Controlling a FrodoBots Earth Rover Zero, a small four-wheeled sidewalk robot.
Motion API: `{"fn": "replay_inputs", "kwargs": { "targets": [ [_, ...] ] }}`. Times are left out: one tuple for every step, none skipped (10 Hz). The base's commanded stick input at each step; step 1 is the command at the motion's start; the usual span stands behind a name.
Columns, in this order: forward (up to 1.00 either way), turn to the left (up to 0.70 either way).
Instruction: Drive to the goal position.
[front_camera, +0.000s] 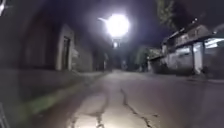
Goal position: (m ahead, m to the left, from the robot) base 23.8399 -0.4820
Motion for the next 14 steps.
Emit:
{"fn": "replay_inputs", "kwargs": {
  "targets": [
    [0.5, 0.0],
    [0.5, 0.0],
    [0.5, 0.0],
    [0.5, 0.0],
    [0.5, 0.0],
    [0.5, 0.0],
    [0.5, 0.0],
    [0.5, 0.0],
    [0.5, 0.0],
    [0.5, 0.0],
    [0.5, 0.0],
    [0.5, 0.0],
    [0.5, 0.0],
    [0.5, 0.0]
  ]
}}
